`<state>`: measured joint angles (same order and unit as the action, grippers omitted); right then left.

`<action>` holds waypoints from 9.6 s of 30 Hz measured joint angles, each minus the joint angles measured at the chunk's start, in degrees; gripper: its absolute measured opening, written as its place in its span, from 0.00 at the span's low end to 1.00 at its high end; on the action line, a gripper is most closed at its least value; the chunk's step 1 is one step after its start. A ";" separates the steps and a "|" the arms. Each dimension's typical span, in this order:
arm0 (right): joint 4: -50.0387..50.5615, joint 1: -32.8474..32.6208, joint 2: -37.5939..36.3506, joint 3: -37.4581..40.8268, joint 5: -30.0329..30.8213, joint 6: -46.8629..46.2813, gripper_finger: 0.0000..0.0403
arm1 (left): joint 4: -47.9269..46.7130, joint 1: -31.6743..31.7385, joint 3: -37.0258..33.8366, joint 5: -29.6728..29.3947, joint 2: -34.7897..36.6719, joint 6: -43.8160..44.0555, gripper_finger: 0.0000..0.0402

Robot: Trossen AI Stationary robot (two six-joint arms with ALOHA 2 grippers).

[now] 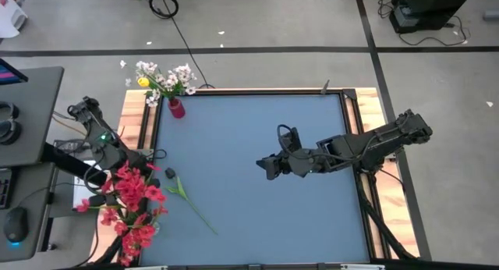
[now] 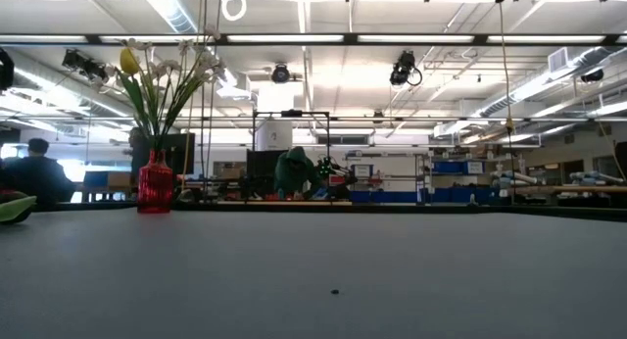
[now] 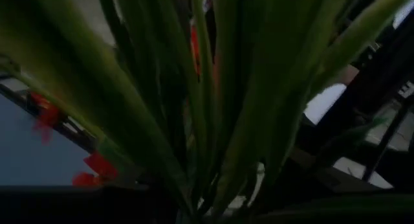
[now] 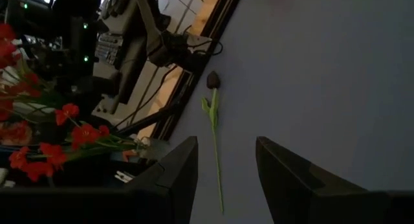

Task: Sort flowers into vase by color
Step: Put the red flowers into the transparent vase, then put the black flower into the transparent vase

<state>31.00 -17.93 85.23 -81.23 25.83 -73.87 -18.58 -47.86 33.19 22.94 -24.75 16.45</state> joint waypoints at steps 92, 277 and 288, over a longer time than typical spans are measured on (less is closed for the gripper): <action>-13.48 13.88 23.82 0.02 -29.56 13.39 0.41 | -69.53 6.41 17.05 -52.27 -10.44 67.54 0.41; -39.45 19.92 22.29 14.43 -48.92 24.89 0.41 | -13.18 23.26 5.70 -32.69 -46.14 74.48 0.05; -53.29 17.09 22.23 14.38 -42.52 24.92 0.41 | 3.13 23.79 5.79 -38.86 -44.13 52.54 0.05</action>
<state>-22.28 -0.84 107.46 -66.85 -16.69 -48.95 -15.45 -24.06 38.98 -15.93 -68.88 68.99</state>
